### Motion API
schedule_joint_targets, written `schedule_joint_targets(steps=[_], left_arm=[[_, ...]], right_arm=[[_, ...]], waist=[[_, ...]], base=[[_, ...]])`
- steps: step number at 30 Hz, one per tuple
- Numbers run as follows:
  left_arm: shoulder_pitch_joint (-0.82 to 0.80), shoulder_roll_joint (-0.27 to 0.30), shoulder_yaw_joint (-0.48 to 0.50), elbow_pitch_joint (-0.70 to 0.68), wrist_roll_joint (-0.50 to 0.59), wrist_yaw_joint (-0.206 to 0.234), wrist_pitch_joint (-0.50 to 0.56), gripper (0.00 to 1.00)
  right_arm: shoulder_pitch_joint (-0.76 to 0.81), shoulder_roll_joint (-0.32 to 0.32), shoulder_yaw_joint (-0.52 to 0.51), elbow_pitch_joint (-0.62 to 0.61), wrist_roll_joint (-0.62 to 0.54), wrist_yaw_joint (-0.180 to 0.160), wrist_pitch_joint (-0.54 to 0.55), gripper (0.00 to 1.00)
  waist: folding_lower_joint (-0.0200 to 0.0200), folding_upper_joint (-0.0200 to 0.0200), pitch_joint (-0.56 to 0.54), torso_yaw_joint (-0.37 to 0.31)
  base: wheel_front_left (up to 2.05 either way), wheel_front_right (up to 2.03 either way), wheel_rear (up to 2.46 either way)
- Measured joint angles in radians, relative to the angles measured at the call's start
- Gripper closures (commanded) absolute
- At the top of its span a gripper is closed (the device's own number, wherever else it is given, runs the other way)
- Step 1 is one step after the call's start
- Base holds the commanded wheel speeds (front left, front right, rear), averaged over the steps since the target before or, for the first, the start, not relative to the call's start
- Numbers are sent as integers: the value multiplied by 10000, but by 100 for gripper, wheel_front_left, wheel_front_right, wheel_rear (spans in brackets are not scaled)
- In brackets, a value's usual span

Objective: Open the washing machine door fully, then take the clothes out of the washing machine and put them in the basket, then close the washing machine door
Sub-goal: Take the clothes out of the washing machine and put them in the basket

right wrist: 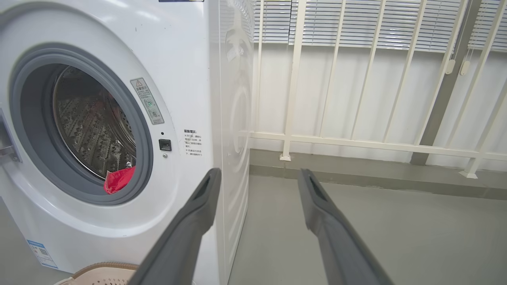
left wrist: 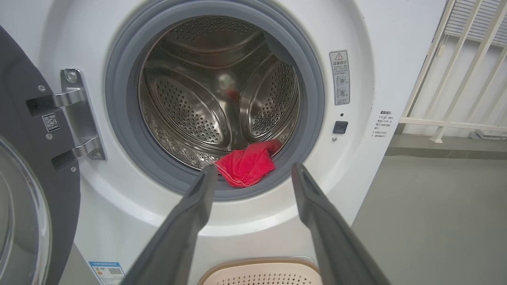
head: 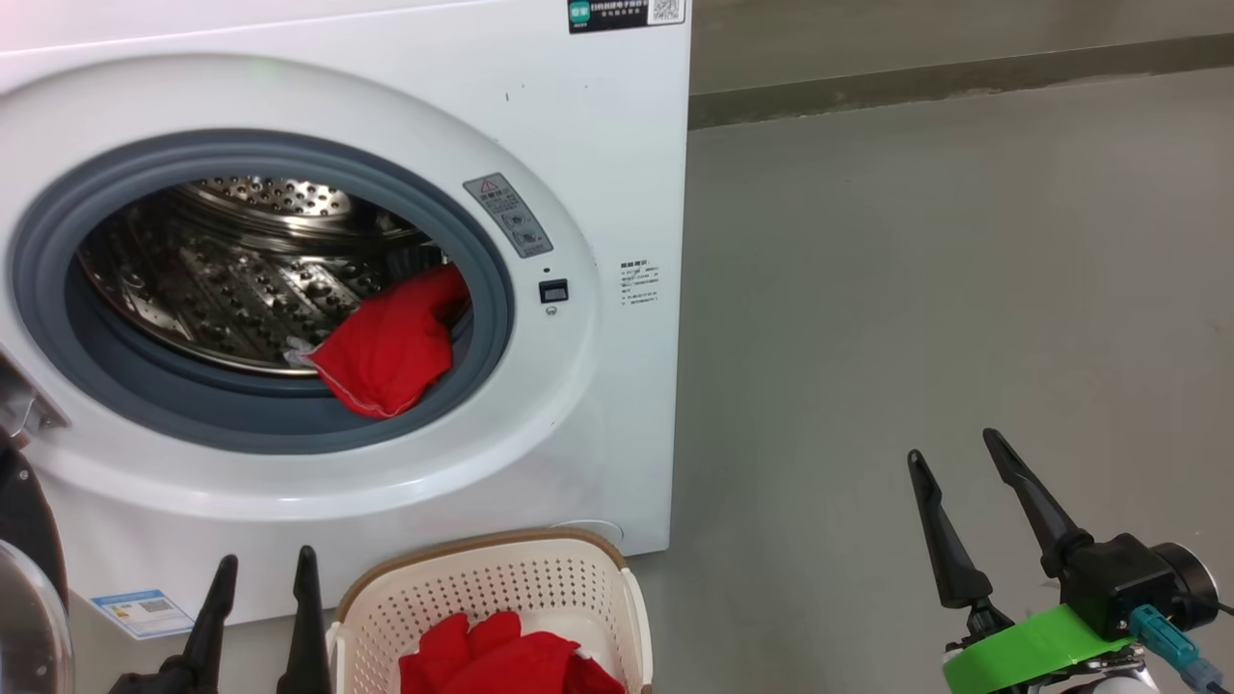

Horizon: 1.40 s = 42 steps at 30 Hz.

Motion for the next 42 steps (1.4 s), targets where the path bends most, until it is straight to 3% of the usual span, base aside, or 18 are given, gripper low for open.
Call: schedule_joint_targets(steps=[23,34,42], left_arm=[[-155,81,-21,234,-178,-12,-2,0],[-1838,123,-151,560,-188,-25,-2,0],[-3673,134,-336,1664,-196,-29,36,0]], right_arm=[[-2,-42,224,8,69,0,0,0],[-402,-155,297,-159,69,0,0,0],[-1054,-165,512,-309,67,0,0,0]], waist=[[0,0,309,116],[0,0,1165,325],[1,0,2129,506]], base=[[0,0,0],[0,0,0],[0,0,0]])
